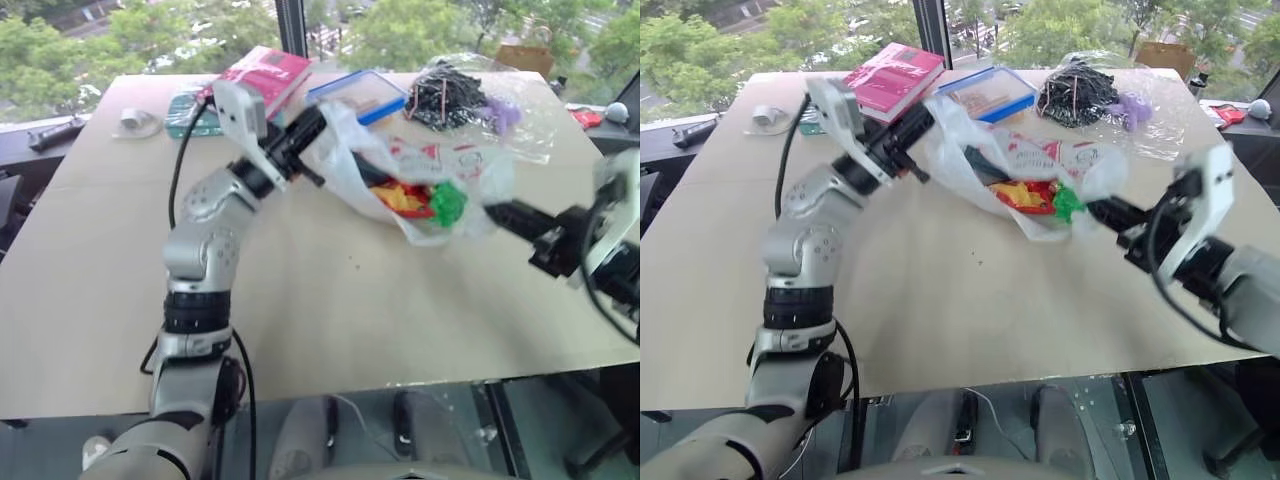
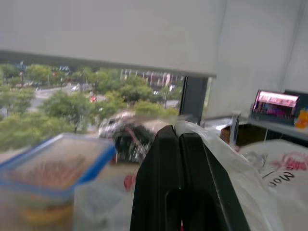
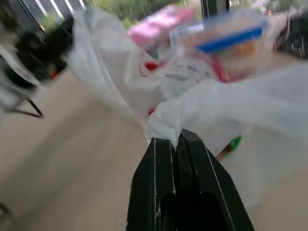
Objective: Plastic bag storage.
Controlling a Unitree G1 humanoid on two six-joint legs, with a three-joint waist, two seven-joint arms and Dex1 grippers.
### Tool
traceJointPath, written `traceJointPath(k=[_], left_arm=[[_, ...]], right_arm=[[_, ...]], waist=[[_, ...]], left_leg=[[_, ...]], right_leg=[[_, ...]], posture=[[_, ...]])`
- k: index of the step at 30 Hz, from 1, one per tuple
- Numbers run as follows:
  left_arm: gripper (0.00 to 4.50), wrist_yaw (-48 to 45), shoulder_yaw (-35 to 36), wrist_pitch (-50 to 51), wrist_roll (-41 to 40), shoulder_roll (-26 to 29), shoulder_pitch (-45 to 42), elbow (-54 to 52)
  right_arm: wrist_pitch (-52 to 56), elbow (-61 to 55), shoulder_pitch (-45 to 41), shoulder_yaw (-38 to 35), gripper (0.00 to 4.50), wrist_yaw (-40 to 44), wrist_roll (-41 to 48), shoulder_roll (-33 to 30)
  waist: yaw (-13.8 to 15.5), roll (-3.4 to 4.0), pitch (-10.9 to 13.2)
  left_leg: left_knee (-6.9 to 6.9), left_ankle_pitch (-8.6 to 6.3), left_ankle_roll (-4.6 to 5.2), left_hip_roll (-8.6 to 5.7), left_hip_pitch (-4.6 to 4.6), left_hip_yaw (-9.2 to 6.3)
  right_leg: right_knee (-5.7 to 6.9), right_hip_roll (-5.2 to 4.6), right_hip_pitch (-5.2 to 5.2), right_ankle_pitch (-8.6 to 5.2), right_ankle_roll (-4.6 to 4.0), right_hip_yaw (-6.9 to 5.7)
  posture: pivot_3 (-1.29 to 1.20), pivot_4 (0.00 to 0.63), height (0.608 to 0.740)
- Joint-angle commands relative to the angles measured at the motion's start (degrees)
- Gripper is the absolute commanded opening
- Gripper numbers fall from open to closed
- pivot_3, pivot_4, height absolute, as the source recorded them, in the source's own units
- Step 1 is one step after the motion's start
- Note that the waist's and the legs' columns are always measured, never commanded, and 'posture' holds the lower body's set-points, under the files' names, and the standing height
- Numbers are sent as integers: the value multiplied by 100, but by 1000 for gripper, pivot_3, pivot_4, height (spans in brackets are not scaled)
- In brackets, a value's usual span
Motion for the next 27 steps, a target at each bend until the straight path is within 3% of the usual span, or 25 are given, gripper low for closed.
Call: traceJointPath(k=[1, 2, 4, 5, 7, 11, 14, 15, 16, 21, 23, 27], left_arm=[[0, -1, 55, -29, 114, 222, 184, -443], [0, -2, 76, 2, 101, 266, 272, -483], [0, -102, 61, -69, 128, 363, 421, -549], [254, -140, 66, 20, 67, 416, 525, -628], [877, -217, 53, 139, 64, 586, 817, -832], [2629, -390, 139, 400, -11, 978, 1404, -1230], [3369, -503, 223, 552, 8, 1309, 1848, -1413], [3827, -532, 264, 565, 12, 1396, 1984, -1466], [3837, -566, 308, 584, -18, 1474, 2107, -1520], [3837, -817, 648, 825, -276, 1851, 2875, -1853], [3837, -778, 845, 1062, -493, 1925, 3067, -1995], [3837, -866, 1187, 1234, -669, 2135, 3482, -2163]], right_arm=[[-162, -243, 285, -122, 57, 352, -731, -144], [-201, -235, 353, -142, 57, 413, -909, -152], [-261, -224, 452, -178, 582, 553, -1211, -150], [-292, -274, 536, -202, 891, 699, -1364, -162], [-355, -422, 801, -283, 1843, 966, -1735, -204], [-607, -812, 1526, -671, 3712, 1540, -2384, -151], [-816, -1138, 2212, -1036, 3749, 1946, -2952, -42], [-864, -1226, 2442, -1201, 4027, 2082, -2977, 41], [-923, -1309, 2655, -1360, 4349, 2240, -2967, 124], [-1229, -1613, 3953, -2130, 4349, 3178, -3524, 512], [-1540, -1618, 4485, -2245, 4349, 3568, -4134, 696], [-1990, -1258, 4838, -2283, 4349, 4129, -4531, 984]], waist=[[-1, 0, 0], [-5, -1, 0], [-6, -1, -1], [-5, 0, -1], [-4, 1, -2], [-2, 1, -2], [7, 1, -2], [9, 0, -3], [6, 0, -3], [3, 2, -6], [7, 2, -6], [-9, 0, -10]], left_leg=[[8, -1, 1, 2, 10, 0], [13, -1, 2, 3, 19, 3], [18, -3, 5, 3, 40, 5], [20, -3, 5, 3, 41, 6], [20, -3, 5, 3, 39, 4], [19, -3, 4, 10, 32, 2], [18, -6, 8, 10, 32, 3], [18, -7, 10, 10, 30, 3], [18, -8, 10, 10, 33, 2], [19, -8, 10, 14, 41, 6], [19, -9, 9, 16, 41, 5], [18, -10, 9, 17, 39, 7]], right_leg=[[0, 1, 16, -4, -8, 0], [-1, 1, 25, -4, -8, 3], [-4, 0, 46, -3, -8, 7], [-4, 1, 46, -3, -8, 9], [-3, 1, 45, -2, -9, 9], [-6, 8, 40, 5, 3, 8], [-10, 7, 41, 3, 2, 8], [-12, 6, 41, -3, -7, 8], [-11, 5, 44, -4, -9, 7], [-9, 1, 45, -5, -7, 7], [-9, 1, 44, -6, -7, 6], [-11, -6, 42, -8, -4, 5]], posture=[[0, 150, 740], [0, 150, 740], [0, 150, 740], [0, 150, 740], [0, 150, 740], [0, 150, 740], [0, 150, 740], [0, 150, 740], [0, 150, 740], [0, 150, 740], [0, 150, 740], [0, 150, 740]])
